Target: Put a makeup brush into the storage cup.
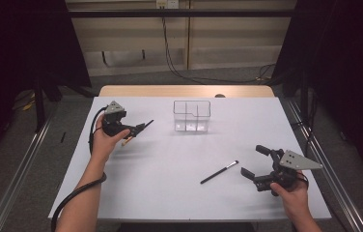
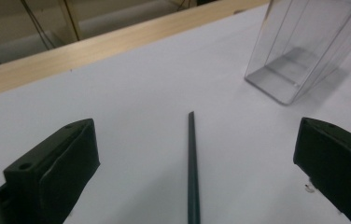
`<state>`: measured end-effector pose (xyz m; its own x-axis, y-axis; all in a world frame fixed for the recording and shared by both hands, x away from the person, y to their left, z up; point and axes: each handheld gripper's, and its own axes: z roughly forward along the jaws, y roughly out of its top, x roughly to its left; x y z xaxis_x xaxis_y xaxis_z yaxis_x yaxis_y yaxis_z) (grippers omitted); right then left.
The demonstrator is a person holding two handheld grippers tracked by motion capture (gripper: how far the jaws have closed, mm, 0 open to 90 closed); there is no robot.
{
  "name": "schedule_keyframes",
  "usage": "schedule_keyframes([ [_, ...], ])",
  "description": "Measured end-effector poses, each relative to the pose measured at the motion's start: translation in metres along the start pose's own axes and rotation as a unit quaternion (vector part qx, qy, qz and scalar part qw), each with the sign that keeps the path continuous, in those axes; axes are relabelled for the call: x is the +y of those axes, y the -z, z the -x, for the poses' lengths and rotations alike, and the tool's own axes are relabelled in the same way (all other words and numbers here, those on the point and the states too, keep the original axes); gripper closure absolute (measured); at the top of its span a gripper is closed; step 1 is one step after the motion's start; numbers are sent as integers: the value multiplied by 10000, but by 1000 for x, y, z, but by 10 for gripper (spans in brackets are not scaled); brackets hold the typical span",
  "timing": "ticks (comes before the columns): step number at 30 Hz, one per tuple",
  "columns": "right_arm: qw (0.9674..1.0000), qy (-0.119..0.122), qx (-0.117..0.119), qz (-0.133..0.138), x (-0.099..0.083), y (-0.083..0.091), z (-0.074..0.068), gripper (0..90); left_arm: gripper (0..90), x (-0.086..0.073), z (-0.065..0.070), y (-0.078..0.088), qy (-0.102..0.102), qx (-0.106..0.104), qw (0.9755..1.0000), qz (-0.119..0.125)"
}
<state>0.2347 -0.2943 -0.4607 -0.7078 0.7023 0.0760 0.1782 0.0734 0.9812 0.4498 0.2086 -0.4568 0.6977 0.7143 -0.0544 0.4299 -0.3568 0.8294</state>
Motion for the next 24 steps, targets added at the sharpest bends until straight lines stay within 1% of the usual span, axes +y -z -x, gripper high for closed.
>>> schedule_keyframes([
  [1,10000,7,-3,-5,0,0,0,0,0,1,-1,-1,-7,1,9999,-126],
  [2,10000,7,-3,-5,0,0,0,0,0,1,-1,-2,39,11,9997,-251],
  [3,10000,5,-2,2,0,0,0,0,0,2,-1,-2,23,24,9994,-357],
  [4,10000,10,-3,8,0,0,0,0,0,2,-1,-3,67,13,9988,-477],
  [5,10000,14,-3,10,0,0,0,0,0,2,-2,-4,57,21,9982,-595],
  [7,10000,17,12,4,0,0,0,0,0,3,-3,-5,163,-37,9965,-818],
  [9,10000,15,8,3,0,0,0,0,0,5,-4,-7,179,-43,9942,-1056],
  [10,10000,18,13,5,0,0,0,0,0,6,-4,-7,204,-56,9928,-1183],
  [12,10000,14,15,-3,0,0,0,0,0,8,-4,-9,227,-12,9894,-1437],
  [14,10000,16,14,5,0,0,0,0,0,9,-5,-9,330,-34,9865,-1605],
  [15,10000,14,13,5,0,0,0,0,0,10,-4,-10,338,10,9849,-1698],
  [16,10000,11,16,5,0,0,0,0,0,11,-5,-10,303,20,9830,-1811],
  [17,10000,16,16,4,0,0,0,0,0,11,-3,-11,342,46,9816,-1876],
  [18,10000,19,24,5,0,0,0,0,0,11,-4,-11,247,18,9793,-2007],
  [19,10000,20,23,6,0,0,0,0,0,12,-3,-11,250,32,9774,-2101],
  [20,10000,19,19,1,0,0,0,0,0,13,-2,-12,288,29,9753,-2190],
  [21,10000,12,24,-4,0,0,0,0,0,14,-3,-13,268,37,9740,-2249],
  [22,10000,14,26,-12,0,0,0,0,0,14,-2,-14,372,-3,9721,-2317],
  [23,10000,17,28,-15,0,0,0,0,0,15,-2,-15,377,10,9709,-2363],
  [24,10000,18,30,-14,0,0,0,0,0,16,-2,-15,298,4,9673,-2518],
])
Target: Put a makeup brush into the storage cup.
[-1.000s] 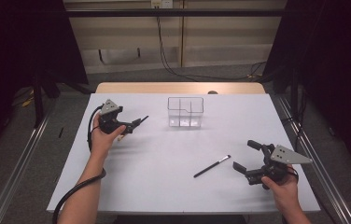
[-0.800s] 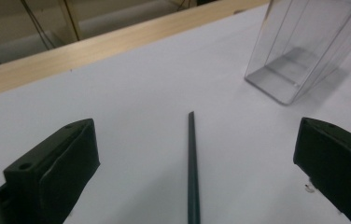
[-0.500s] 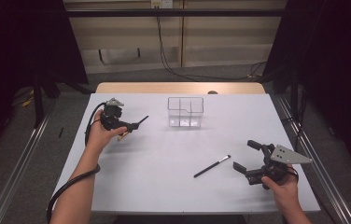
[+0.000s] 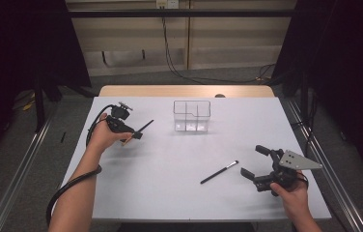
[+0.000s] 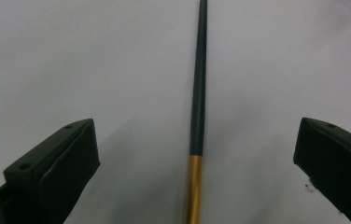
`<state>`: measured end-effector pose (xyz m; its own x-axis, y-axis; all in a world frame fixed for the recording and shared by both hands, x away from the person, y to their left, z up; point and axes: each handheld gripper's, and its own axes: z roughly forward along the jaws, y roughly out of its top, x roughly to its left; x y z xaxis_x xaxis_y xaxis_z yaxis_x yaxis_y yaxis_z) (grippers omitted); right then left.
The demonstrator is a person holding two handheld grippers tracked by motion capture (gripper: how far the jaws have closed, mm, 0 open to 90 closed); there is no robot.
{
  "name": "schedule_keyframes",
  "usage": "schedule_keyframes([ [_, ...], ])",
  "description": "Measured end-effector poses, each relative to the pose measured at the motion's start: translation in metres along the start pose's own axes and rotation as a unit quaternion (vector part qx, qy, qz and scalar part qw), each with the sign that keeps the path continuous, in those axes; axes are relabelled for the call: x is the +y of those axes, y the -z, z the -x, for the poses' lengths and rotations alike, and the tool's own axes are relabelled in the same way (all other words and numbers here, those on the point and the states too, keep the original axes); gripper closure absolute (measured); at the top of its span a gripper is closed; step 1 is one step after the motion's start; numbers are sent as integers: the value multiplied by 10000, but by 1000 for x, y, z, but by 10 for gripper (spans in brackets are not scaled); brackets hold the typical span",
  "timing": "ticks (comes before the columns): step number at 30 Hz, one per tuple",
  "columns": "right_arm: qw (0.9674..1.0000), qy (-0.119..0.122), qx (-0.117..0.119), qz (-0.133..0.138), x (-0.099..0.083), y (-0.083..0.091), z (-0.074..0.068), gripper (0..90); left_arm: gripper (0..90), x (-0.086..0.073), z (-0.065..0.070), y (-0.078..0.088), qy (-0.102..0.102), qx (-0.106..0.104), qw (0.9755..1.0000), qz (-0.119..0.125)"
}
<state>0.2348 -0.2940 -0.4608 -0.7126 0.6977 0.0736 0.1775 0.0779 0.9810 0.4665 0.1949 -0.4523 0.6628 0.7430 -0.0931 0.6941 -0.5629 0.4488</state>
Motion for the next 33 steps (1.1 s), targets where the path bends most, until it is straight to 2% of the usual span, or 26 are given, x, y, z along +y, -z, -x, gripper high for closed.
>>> schedule_keyframes([
  [2,10000,7,-2,12,0,0,0,0,0,2,1,-1,-29,-42,9999,-143],
  [3,10000,4,-4,8,0,0,0,0,0,3,1,-1,-121,-31,9997,-201],
  [5,10000,3,-8,13,0,1,0,0,0,4,3,-3,-55,-59,9996,-271],
  [7,10000,-1,-9,11,0,1,0,0,0,5,3,-5,-108,-4,9991,-422],
  [9,10000,13,-5,16,0,1,1,0,0,4,3,-6,-33,-95,9988,-481],
  [14,10000,1,4,14,0,1,0,0,9,5,2,-6,-65,9,9980,-630],
  [17,10000,4,6,22,0,1,0,0,50,5,2,-4,-155,32,9978,-651],
  [19,10000,4,2,18,0,1,0,0,75,6,2,-4,-209,89,9969,-756],
  [21,10000,2,0,17,0,0,0,0,95,6,3,-4,-262,60,9962,-824],
  [25,10000,7,1,14,0,0,1,0,173,8,4,-2,-297,120,9962,-806],
  [26,10000,1,6,8,0,1,0,0,210,8,4,-1,-306,77,9963,-800],
  [27,10000,8,3,14,0,1,0,0,240,9,4,-1,-323,34,9958,-853],
  [31,10000,4,6,12,0,1,0,0,355,9,5,-1,-412,96,9946,-953],
  [33,10000,12,5,22,0,1,1,0,379,9,4,0,-433,67,9942,-979],
])
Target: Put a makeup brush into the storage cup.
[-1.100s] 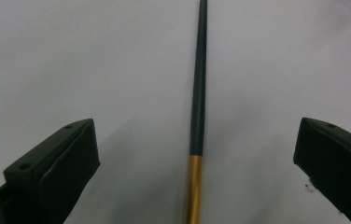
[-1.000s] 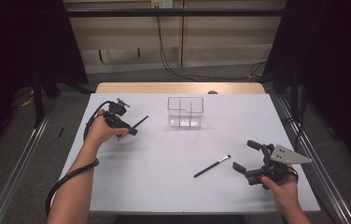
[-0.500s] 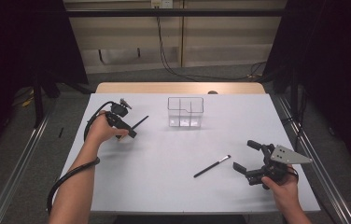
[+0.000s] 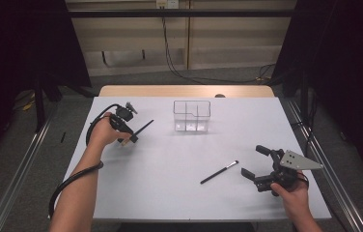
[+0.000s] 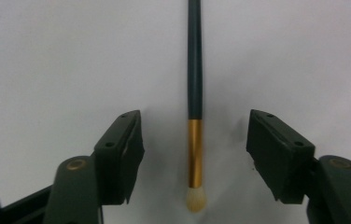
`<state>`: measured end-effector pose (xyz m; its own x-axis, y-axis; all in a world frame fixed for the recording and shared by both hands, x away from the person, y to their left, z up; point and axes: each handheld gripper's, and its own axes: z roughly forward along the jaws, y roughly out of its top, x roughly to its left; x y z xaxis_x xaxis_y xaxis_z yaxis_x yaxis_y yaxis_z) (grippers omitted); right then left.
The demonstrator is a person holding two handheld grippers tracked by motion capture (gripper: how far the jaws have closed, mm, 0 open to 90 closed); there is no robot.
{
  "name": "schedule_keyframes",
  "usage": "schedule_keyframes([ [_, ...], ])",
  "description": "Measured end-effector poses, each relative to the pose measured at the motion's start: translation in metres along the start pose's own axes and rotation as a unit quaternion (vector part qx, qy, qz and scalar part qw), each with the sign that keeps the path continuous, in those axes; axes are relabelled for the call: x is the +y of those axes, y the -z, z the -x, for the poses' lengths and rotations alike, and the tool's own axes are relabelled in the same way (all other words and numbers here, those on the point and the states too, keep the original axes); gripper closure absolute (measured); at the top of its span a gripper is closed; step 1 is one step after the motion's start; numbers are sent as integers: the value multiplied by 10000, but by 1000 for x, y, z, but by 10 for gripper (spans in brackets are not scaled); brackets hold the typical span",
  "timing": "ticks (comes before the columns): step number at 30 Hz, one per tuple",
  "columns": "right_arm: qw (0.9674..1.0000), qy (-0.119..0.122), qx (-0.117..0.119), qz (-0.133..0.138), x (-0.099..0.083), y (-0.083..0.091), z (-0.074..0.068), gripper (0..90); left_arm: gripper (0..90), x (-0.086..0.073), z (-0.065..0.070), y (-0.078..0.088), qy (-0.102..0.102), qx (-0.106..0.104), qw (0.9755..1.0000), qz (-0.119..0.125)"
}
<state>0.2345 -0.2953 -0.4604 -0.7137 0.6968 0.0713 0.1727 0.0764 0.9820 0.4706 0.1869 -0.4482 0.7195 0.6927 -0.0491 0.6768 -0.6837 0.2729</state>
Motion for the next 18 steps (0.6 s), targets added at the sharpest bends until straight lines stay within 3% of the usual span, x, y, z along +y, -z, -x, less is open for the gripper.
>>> schedule_keyframes([
  [6,10000,1,-4,-4,0,1,0,0,475,-2,-4,1,-79,-68,9999,11],
  [12,10000,20,-3,-24,0,0,-1,0,568,-3,-5,1,4,-114,9999,-103],
  [18,10000,46,11,-47,1,0,-1,0,634,0,-3,0,-65,9,9996,-264],
])
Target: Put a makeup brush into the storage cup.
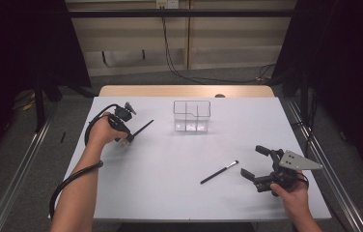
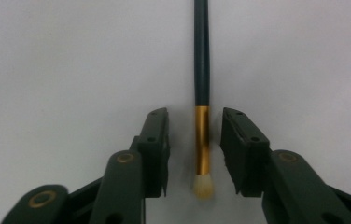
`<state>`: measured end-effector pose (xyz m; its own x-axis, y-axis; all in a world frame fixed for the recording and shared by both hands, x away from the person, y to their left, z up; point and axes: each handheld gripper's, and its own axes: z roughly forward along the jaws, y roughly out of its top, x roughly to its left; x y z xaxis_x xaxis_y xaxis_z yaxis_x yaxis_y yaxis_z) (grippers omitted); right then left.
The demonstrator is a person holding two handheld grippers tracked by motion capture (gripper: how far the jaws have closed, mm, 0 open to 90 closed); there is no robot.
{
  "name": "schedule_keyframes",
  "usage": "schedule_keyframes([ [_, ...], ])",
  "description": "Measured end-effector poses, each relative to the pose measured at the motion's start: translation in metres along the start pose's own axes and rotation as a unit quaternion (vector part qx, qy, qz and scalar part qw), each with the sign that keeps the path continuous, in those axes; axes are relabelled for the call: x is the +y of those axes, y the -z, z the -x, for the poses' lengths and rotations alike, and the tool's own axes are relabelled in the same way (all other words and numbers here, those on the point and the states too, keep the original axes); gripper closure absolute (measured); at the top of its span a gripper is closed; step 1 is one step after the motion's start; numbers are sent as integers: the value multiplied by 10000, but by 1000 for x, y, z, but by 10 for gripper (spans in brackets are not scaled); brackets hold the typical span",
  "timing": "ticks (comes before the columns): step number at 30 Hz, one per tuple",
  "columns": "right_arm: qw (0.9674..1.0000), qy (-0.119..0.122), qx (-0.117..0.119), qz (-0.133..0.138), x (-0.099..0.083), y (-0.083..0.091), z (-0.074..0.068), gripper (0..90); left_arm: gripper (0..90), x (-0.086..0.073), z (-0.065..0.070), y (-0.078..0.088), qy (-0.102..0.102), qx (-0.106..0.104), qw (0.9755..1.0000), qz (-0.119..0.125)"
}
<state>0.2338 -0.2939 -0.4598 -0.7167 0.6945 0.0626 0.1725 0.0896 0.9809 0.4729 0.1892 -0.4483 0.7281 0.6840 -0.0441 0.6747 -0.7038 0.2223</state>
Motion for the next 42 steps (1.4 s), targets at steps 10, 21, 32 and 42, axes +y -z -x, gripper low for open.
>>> schedule_keyframes([
  [10,10000,12,3,12,0,0,0,0,765,7,4,-2,-96,-52,9996,-250],
  [21,10000,-6,11,8,0,1,0,0,834,9,1,-4,128,-261,9989,-359],
  [32,10000,1,15,26,1,2,0,0,843,12,1,-5,142,-243,9985,-478],
  [42,10000,-17,3,0,0,1,1,0,845,12,5,-3,110,-80,9989,-453],
])
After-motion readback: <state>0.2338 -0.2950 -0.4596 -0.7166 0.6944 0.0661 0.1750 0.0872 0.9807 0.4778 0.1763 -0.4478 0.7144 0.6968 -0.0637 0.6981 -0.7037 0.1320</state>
